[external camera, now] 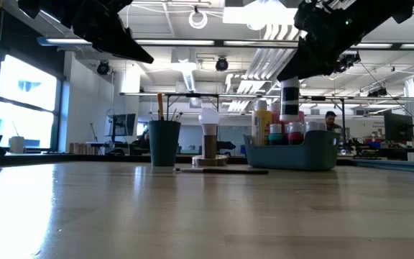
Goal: Pick & Place Paint Supplies
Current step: Put the small white paint bottle into the blue bin
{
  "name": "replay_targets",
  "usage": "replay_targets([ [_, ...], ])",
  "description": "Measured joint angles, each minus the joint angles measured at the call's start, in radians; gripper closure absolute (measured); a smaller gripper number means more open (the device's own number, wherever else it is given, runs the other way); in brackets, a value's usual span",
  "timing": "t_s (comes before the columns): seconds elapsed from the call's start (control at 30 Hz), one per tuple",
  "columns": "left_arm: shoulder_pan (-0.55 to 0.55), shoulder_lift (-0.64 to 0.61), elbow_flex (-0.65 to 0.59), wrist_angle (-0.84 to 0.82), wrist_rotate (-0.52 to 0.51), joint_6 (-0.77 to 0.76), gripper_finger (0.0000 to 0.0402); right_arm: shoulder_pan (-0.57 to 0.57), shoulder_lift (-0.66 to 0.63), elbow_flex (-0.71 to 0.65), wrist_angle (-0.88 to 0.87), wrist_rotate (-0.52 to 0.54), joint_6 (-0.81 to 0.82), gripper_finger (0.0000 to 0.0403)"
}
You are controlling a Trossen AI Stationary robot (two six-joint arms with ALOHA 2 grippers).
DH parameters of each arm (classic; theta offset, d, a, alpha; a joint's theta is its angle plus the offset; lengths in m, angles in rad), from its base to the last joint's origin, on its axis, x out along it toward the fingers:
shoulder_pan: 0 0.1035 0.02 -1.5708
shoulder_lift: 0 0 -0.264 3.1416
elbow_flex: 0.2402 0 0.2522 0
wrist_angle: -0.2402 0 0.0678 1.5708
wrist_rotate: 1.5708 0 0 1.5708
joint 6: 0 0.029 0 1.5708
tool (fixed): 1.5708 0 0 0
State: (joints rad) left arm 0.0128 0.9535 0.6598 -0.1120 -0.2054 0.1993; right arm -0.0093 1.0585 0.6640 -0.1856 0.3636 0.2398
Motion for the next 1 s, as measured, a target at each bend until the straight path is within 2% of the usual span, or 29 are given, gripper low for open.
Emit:
replay_targets([
  [0.23,0.0,0.0,0.0,-0.001,0.001,0.0,0.0268,-0.032,0.062,0.0,0.001,0.043,0.0,0.0292],
  [0.5,0.0,0.0,0.0,-0.003,0.001,0.001,0.0268,-0.11,0.074,0.0,-0.001,0.017,0.0,0.0289],
  [0.67,0.0,0.0,0.0,-0.003,0.001,0.001,0.0268,-0.157,0.074,-0.001,-0.031,-0.038,0.005,0.0292],
  [1.0,0.0,0.0,0.0,-0.003,0.001,0.002,0.0268,-0.221,0.072,-0.071,0.014,-0.041,0.021,0.0293],
])
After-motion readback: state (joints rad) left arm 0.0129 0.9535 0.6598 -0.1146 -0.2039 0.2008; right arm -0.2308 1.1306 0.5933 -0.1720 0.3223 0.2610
